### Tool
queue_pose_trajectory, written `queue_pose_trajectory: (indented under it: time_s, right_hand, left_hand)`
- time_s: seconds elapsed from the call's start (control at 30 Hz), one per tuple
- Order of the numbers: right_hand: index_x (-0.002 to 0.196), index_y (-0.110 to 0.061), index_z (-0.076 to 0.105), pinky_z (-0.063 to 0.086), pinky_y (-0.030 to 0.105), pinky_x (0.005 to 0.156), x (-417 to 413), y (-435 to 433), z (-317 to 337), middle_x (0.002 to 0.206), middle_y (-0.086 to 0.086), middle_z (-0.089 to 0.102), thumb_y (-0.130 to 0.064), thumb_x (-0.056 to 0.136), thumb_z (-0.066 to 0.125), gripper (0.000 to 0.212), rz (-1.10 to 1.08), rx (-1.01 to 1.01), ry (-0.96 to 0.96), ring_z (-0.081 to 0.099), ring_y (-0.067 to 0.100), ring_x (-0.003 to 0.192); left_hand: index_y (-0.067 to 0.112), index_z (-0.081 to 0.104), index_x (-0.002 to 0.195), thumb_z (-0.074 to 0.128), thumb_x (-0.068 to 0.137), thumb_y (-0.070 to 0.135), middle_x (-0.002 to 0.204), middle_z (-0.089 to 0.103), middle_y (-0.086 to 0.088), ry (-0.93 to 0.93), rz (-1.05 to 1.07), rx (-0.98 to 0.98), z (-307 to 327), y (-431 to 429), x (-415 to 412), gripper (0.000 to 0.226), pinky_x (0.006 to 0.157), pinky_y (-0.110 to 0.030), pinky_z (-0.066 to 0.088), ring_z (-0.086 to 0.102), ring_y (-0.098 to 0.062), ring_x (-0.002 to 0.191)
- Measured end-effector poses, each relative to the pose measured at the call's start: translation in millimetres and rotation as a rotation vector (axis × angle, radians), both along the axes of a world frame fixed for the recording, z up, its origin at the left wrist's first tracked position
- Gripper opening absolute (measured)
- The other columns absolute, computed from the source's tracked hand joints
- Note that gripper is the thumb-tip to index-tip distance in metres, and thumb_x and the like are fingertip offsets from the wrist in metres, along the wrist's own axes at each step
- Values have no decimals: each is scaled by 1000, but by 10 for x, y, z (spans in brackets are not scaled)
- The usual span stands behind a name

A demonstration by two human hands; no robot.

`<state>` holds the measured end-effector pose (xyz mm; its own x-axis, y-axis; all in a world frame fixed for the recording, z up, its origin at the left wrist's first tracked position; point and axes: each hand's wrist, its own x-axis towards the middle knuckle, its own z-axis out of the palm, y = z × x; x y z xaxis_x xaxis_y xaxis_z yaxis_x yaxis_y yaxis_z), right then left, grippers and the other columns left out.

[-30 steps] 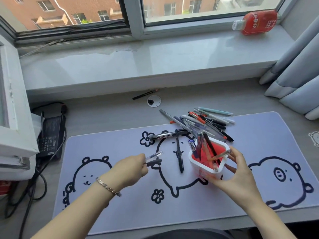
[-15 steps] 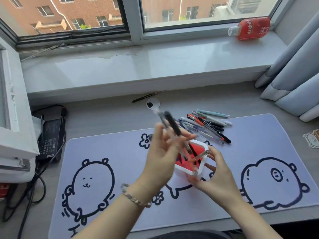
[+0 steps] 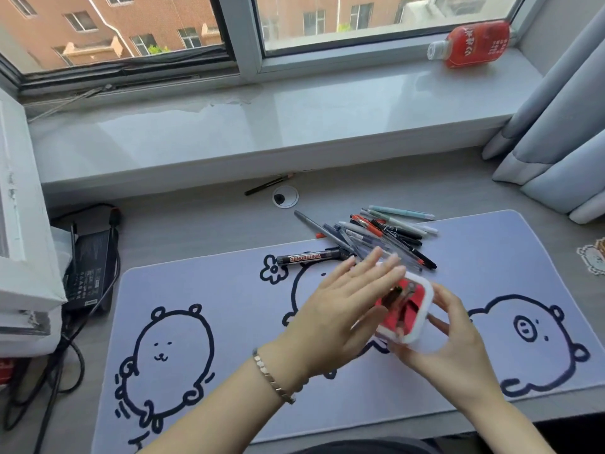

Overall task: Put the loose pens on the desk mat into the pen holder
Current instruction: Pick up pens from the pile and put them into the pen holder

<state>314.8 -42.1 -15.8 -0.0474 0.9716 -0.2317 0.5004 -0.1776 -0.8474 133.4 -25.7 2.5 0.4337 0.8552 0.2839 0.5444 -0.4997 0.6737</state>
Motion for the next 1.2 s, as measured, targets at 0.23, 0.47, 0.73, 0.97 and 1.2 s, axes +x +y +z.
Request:
queue_pose_trajectory:
  time_s: [0.23, 0.47, 0.73, 0.97, 1.2]
  right_hand:
    - [111, -45, 39, 38, 27, 82, 435, 91, 8, 111, -12, 47, -14, 55, 87, 79, -221, -48, 8, 49, 10, 101]
    - [117, -38, 40, 36, 28, 86, 504, 184, 13, 116, -11, 46, -12, 56, 86, 81, -273, -33, 22, 47, 9, 103]
    - [114, -39, 39, 34, 11, 77, 342, 227, 2, 109, -19, 49, -15, 53, 87, 81, -240, -36, 74, 49, -10, 94]
    - [111, -49, 40, 41, 30, 91, 209, 230, -17, 110, -29, 47, -11, 52, 87, 84, -194, -71, 81, 51, 2, 102]
    - [102, -60, 37, 42, 32, 93, 64, 177, -23, 109, -36, 45, -17, 51, 88, 84, -86, -54, 82, 50, 12, 111]
  left_hand:
    - [5, 60, 112, 57, 65, -18, 122, 62, -12, 269, 231, 6, -679, 318, -219, 52, 94, -48, 48, 55, -26, 118]
    - [22, 64, 96, 73, 62, 9, 112, 67, 1, 765, -227, 187, -936, 601, -233, 38, 97, -41, 46, 57, -25, 114]
    - [4, 59, 75, 66, 53, -13, 76, 62, -11, 641, 125, 130, -1070, 561, -446, 29, 60, -30, 52, 57, -27, 65]
    - [3, 56, 70, 61, 38, -22, 64, 58, -12, 649, 342, -38, -1115, 773, -508, 41, 45, -26, 38, 51, -27, 51]
    - [3, 45, 99, 47, 78, -2, 98, 46, -15, 607, 547, -451, -984, 495, -560, 21, 61, -33, 33, 51, -33, 78]
